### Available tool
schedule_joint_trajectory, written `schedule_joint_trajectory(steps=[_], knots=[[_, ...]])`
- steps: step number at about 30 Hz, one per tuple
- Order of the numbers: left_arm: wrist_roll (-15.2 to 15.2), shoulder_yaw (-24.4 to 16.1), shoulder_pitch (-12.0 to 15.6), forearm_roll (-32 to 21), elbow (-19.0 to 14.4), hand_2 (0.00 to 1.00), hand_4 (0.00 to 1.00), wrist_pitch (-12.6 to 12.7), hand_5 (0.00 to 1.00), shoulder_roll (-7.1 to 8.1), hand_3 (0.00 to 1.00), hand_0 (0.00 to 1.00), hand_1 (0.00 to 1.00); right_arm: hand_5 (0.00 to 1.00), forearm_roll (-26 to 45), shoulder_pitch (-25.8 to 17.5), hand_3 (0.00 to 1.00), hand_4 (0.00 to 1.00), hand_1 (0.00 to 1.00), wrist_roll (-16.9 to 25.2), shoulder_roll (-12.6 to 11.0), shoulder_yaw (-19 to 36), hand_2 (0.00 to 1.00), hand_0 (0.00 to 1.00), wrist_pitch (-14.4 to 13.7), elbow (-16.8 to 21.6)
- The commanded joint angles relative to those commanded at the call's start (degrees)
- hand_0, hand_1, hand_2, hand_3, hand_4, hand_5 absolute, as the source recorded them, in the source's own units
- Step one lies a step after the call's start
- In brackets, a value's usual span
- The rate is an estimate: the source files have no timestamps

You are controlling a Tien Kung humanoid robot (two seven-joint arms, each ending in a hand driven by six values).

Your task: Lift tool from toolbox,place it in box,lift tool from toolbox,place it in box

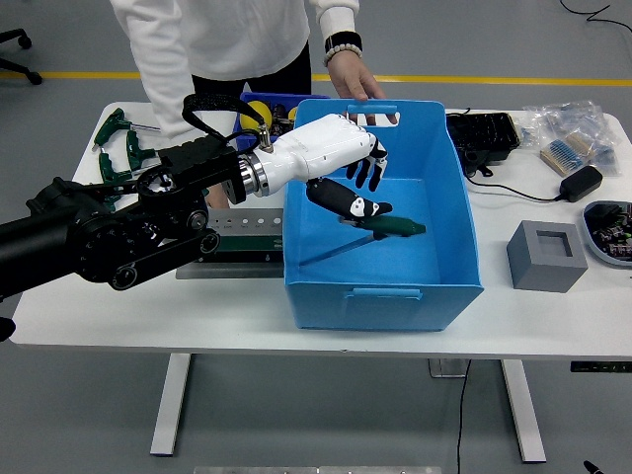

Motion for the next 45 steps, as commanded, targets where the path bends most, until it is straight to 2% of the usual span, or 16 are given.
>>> schedule_joint_trajectory(steps=[3, 5, 11, 14, 16, 20, 21, 22, 27, 28, 33, 34, 35, 39, 40, 45], knots=[[-0.2, -0.3, -0.2, 0.1, 0.7, 0.624, 0.834, 0.4, 0.557, -0.40, 0.648, 0.416, 0.501, 0.804, 0.3, 0.2, 0.678, 0.927, 0.699, 0.1, -0.1, -0.2, 0.759, 0.716, 0.0, 0.0], [-0.2, -0.5, -0.2, 0.1, 1.0, 0.664, 0.805, 0.5, 0.556, -0.51, 0.650, 0.438, 0.533, 0.803, 0.3, 0.2, 0.677, 0.927, 0.699, 0.1, -0.1, -0.2, 0.759, 0.716, 0.0, 0.0], [0.6, -1.9, 0.2, 0.9, 1.4, 0.664, 0.811, -0.2, 0.574, 0.03, 0.658, 0.440, 0.543, 0.803, 1.1, 0.2, 0.678, 0.927, 0.700, 0.4, -0.1, -0.6, 0.759, 0.715, -0.1, -0.1], [1.6, -2.8, 0.6, 2.8, 1.4, 0.664, 0.811, -1.2, 0.574, 0.78, 0.658, 0.440, 0.543, 0.803, 1.3, 0.2, 0.678, 0.927, 0.700, 0.4, -0.1, -0.7, 0.759, 0.715, 0.0, -0.1], [2.1, -3.4, 0.8, 5.0, 1.5, 0.623, 0.822, -1.9, 0.599, 1.54, 0.614, 0.438, 0.530, 0.803, 1.5, 0.1, 0.680, 0.927, 0.699, 0.4, 0.0, -0.8, 0.759, 0.715, 0.0, -0.1], [2.8, -5.3, 1.8, 7.8, 2.3, 0.623, 0.822, -3.4, 0.599, 3.29, 0.614, 0.438, 0.530, 0.803, 1.4, -0.1, 0.680, 0.927, 0.699, 0.4, 0.0, -0.7, 0.759, 0.715, 0.0, -0.2], [3.2, -5.9, 2.2, 8.2, 2.6, 0.623, 0.822, -3.8, 0.599, 3.74, 0.614, 0.438, 0.530, 0.803, 1.3, -0.1, 0.680, 0.927, 0.699, 0.4, 0.0, -0.7, 0.759, 0.715, 0.0, -0.2], [3.7, -6.5, 2.5, 8.6, 2.9, 0.607, 0.864, -4.3, 0.709, 4.10, 0.629, 0.452, 0.530, 0.803, 1.3, -0.1, 0.678, 0.927, 0.700, 0.3, 0.0, -0.6, 0.758, 0.715, 0.0, -0.2], [7.1, -9.6, 4.1, 11.2, 5.3, 0.607, 0.864, -7.5, 0.709, 5.80, 0.629, 0.452, 0.530, 0.803, 1.2, -0.3, 0.678, 0.927, 0.700, 0.3, 0.1, -0.5, 0.758, 0.715, 0.0, -0.2], [7.5, -10.1, 4.3, 11.2, 5.7, 0.615, 0.878, -8.0, 0.844, 6.09, 0.626, 0.497, 0.561, 0.802, 1.2, -0.3, 0.679, 0.927, 0.700, 0.3, 0.2, -0.5, 0.758, 0.714, 0.0, -0.2], [9.6, -10.5, 5.4, 11.8, 7.4, 0.615, 0.878, -11.8, 0.844, 7.69, 0.626, 0.497, 0.561, 0.802, 1.0, -0.4, 0.679, 0.927, 0.700, 0.2, 0.3, -0.4, 0.758, 0.714, 0.0, -0.2], [9.8, -10.3, 5.5, 12.0, 7.5, 0.611, 0.884, -12.3, 0.867, 7.90, 0.552, 0.550, 0.577, 0.801, 1.0, -0.4, 0.679, 0.926, 0.699, 0.2, 0.3, -0.4, 0.758, 0.717, 0.0, -0.2], [10.0, -10.1, 5.6, 12.2, 7.5, 0.611, 0.884, -12.7, 0.867, 8.06, 0.552, 0.550, 0.577, 0.801, 0.9, -0.5, 0.679, 0.926, 0.699, 0.2, 0.3, -0.3, 0.758, 0.717, 0.0, -0.2], [10.9, -9.4, 6.2, 12.2, 7.3, 0.611, 0.884, -14.6, 0.867, 8.56, 0.552, 0.550, 0.577, 0.801, 0.9, -0.5, 0.679, 0.926, 0.699, 0.2, 0.3, -0.3, 0.758, 0.717, 0.0, -0.2], [11.1, -9.2, 6.3, 12.3, 7.2, 0.620, 0.891, -15.1, 0.888, 8.63, 0.513, 0.604, 0.604, 0.802, 1.0, -0.5, 0.677, 0.926, 0.699, 0.2, 0.3, -0.4, 0.758, 0.718, 0.0, -0.2], [11.8, -8.2, 6.5, 12.8, 7.2, 0.620, 0.891, -17.7, 0.888, 8.85, 0.513, 0.604, 0.604, 0.802, 1.2, -0.5, 0.677, 0.926, 0.699, 0.3, 0.3, -0.5, 0.758, 0.718, 0.0, -0.2]])
